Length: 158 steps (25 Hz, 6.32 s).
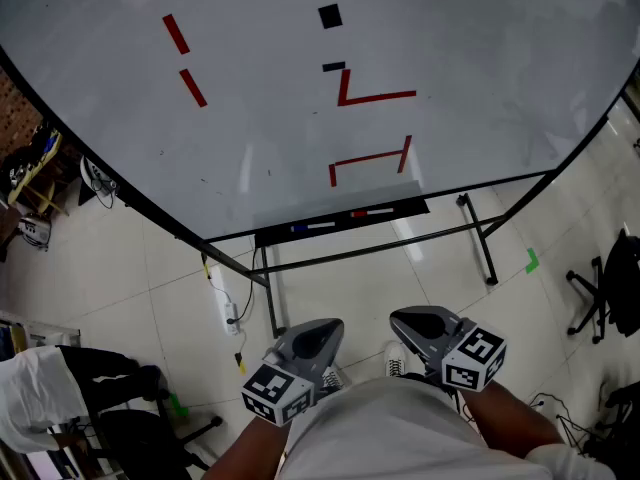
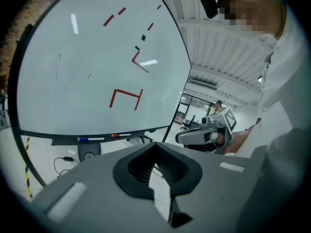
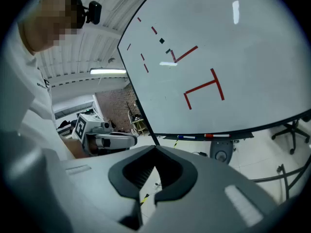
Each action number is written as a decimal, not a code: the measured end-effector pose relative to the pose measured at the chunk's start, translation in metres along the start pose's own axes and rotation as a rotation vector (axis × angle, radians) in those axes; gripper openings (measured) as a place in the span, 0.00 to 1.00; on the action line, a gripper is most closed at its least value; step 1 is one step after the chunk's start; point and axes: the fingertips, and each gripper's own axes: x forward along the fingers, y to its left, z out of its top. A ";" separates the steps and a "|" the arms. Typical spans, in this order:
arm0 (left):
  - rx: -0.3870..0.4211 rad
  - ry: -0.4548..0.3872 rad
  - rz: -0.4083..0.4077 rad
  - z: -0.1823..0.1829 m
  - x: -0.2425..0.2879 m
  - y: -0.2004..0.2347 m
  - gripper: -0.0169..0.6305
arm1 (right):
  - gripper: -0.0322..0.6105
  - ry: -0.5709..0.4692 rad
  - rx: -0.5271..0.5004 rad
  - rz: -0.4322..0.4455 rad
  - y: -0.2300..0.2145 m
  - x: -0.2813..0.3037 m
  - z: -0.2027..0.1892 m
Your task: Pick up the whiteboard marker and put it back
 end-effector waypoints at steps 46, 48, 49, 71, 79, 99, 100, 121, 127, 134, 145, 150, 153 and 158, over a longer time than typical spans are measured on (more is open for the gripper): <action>-0.014 -0.029 0.087 0.051 0.064 0.092 0.05 | 0.05 0.034 -0.140 0.044 -0.089 0.069 0.071; -0.018 -0.036 0.122 0.056 0.076 0.095 0.05 | 0.05 0.055 -0.171 0.068 -0.104 0.070 0.076; -0.022 -0.039 0.139 0.058 0.081 0.096 0.05 | 0.05 0.068 -0.184 0.079 -0.111 0.070 0.075; -0.035 0.022 0.140 0.063 0.100 0.139 0.05 | 0.05 0.202 -0.401 -0.065 -0.167 0.112 0.059; -0.048 0.025 0.109 0.054 0.090 0.146 0.05 | 0.12 0.413 -0.708 -0.189 -0.192 0.132 0.031; -0.075 0.012 0.131 0.048 0.073 0.158 0.05 | 0.14 0.697 -1.183 -0.221 -0.230 0.168 -0.005; -0.075 0.012 0.131 0.047 0.073 0.158 0.05 | 0.14 0.701 -1.191 -0.221 -0.231 0.170 -0.005; -0.094 0.014 0.138 0.045 0.071 0.160 0.05 | 0.11 0.785 -1.284 -0.193 -0.240 0.187 -0.017; -0.095 0.015 0.138 0.044 0.071 0.161 0.05 | 0.11 0.795 -1.290 -0.202 -0.238 0.187 -0.013; -0.089 0.014 0.127 0.047 0.073 0.159 0.05 | 0.11 0.804 -1.301 -0.193 -0.237 0.187 -0.014; -0.061 0.011 0.119 0.056 0.073 0.158 0.05 | 0.11 0.686 -1.130 -0.198 -0.211 0.168 0.007; -0.059 0.002 0.121 0.060 0.073 0.158 0.05 | 0.11 0.513 -0.733 -0.177 -0.193 0.155 0.028; -0.053 -0.004 0.118 0.062 0.074 0.158 0.05 | 0.11 0.406 -0.517 -0.158 -0.187 0.150 0.037; -0.043 -0.006 0.109 0.065 0.077 0.154 0.05 | 0.11 0.277 -0.258 -0.113 -0.177 0.138 0.052</action>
